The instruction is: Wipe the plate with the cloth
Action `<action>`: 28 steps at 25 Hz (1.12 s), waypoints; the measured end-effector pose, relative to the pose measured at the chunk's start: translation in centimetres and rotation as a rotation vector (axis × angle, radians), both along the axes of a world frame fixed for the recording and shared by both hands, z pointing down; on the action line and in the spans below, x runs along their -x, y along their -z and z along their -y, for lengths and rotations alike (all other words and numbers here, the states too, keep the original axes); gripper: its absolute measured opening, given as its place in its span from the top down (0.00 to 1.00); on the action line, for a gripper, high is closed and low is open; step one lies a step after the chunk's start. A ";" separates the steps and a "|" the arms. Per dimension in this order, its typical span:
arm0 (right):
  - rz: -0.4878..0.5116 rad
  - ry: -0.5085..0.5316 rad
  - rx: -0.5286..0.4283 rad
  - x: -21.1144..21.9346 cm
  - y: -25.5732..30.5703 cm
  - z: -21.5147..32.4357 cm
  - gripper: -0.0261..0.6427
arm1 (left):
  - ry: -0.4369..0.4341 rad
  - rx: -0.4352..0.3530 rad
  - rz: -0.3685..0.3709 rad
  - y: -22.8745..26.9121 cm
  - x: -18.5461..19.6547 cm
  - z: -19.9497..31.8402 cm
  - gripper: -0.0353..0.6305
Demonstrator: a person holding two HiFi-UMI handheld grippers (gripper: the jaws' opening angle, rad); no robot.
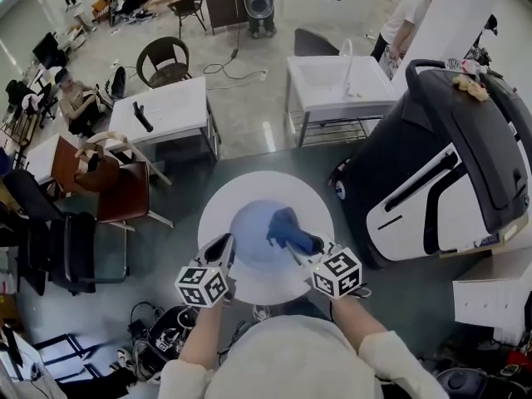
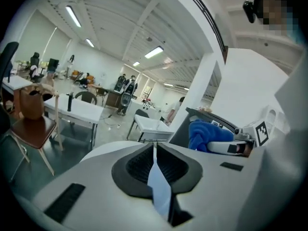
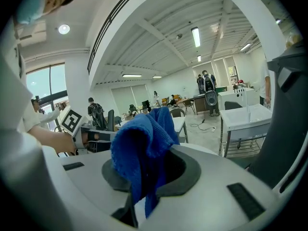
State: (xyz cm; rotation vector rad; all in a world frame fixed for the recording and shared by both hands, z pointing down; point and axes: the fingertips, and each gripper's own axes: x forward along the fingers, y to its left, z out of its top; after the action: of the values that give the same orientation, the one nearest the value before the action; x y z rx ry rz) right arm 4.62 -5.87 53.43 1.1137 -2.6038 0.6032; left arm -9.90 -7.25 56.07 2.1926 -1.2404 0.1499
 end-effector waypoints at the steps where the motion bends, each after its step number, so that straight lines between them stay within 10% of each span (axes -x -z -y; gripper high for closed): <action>1: 0.004 -0.005 -0.005 0.0 0.3 -0.1 0.82 | -0.012 -0.023 0.005 0.8 -0.2 -0.3 0.88; 12: 0.050 -0.039 -0.087 -0.4 4.6 -1.7 0.82 | -0.078 -0.219 0.070 7.8 -0.8 -2.4 0.90; 28: 0.051 -0.038 -0.153 0.3 7.5 -3.4 0.82 | -0.083 -0.285 0.076 10.4 -0.7 -4.3 0.90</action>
State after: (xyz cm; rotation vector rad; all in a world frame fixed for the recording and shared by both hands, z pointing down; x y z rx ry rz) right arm 4.31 -2.48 45.98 1.2107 -2.7167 0.4519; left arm -9.20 -2.92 45.67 2.5057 -1.2779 0.0952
